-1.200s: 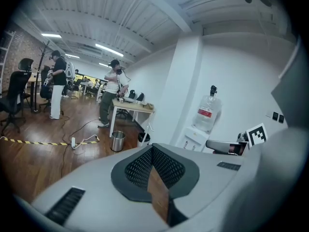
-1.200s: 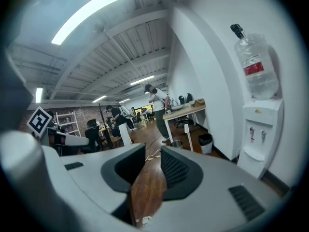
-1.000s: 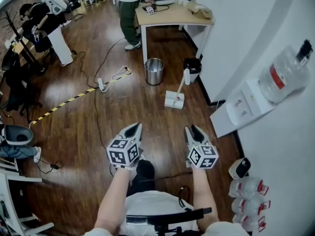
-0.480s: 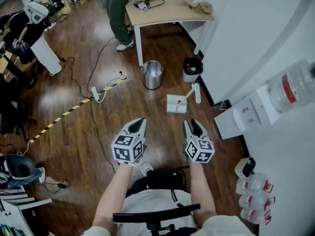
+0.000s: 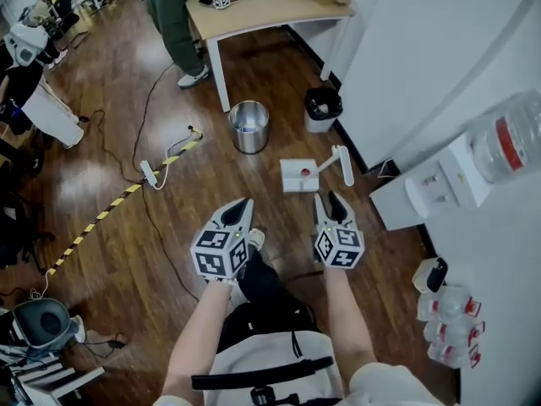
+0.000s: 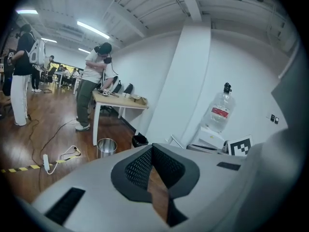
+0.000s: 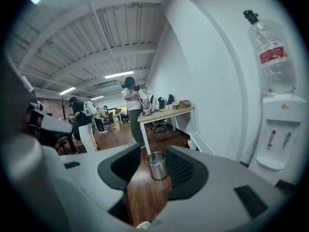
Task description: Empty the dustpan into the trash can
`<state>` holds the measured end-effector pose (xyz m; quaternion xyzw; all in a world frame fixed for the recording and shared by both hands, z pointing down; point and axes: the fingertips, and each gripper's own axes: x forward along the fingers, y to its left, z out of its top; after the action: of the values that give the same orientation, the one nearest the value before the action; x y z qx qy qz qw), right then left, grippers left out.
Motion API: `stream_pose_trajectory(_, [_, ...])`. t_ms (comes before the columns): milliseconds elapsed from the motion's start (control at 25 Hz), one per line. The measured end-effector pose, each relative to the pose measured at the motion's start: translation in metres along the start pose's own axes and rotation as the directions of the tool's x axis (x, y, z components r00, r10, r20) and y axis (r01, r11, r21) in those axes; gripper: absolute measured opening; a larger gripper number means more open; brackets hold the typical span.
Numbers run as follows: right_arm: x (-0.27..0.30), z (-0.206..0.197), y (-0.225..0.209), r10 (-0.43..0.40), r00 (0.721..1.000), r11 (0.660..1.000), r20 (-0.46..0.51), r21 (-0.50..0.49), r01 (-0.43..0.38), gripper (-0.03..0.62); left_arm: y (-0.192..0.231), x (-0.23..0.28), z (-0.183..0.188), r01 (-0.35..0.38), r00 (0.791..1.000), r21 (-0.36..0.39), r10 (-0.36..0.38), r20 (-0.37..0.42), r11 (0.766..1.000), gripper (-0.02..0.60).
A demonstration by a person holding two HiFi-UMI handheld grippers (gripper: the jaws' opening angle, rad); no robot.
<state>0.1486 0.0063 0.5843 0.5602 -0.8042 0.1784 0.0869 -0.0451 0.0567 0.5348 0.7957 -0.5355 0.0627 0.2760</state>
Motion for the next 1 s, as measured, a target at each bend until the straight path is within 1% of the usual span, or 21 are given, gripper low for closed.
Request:
stream_pose_trajectory(80, [0.023,-0.008,-0.011,-0.039,0.999,0.999,0.032,0.001,0.039,0.192,0.007,0.023,-0.006,0.029,0.999,0.006,-0.029,-0.014,1.000,-0.003])
stream_pose_trajectory(240, [0.069,-0.029,-0.030,-0.115,0.990,0.993,0.086,-0.001,0.115,0.199,0.014,0.072,-0.023,0.100,0.993,0.041,-0.097,-0.066,0.994,-0.003])
stream_pose_trajectory(440, [0.120,-0.061,-0.058,-0.212,0.975,0.977,0.070,0.015,0.212,0.218,0.025,0.130,-0.042,0.182,0.978,0.043,-0.177,-0.110,0.982,-0.003])
stream_pose_trajectory(560, [0.142,-0.067,-0.086,-0.288,0.953,0.957,0.095,0.052,0.284,0.239,0.030,0.157,-0.051,0.216,0.969,0.040,-0.209,-0.129,0.976,-0.004])
stream_pose_trajectory(640, [0.153,-0.068,-0.106,-0.335,0.935,0.942,0.119,0.074,0.329,0.260,0.034,0.170,-0.057,0.225,0.966,0.033,-0.218,-0.139,0.974,-0.003])
stream_pose_trajectory(720, [0.161,-0.065,-0.122,-0.372,0.915,0.928,0.153,0.082,0.364,0.265,0.040,0.180,-0.063,0.233,0.962,0.025,-0.226,-0.154,0.972,-0.004])
stream_pose_trajectory(1000, [0.183,-0.040,-0.150,-0.433,0.853,0.900,0.291,0.081,0.429,0.270,0.066,0.204,-0.075,0.240,0.953,0.008,-0.234,-0.195,0.971,-0.004])
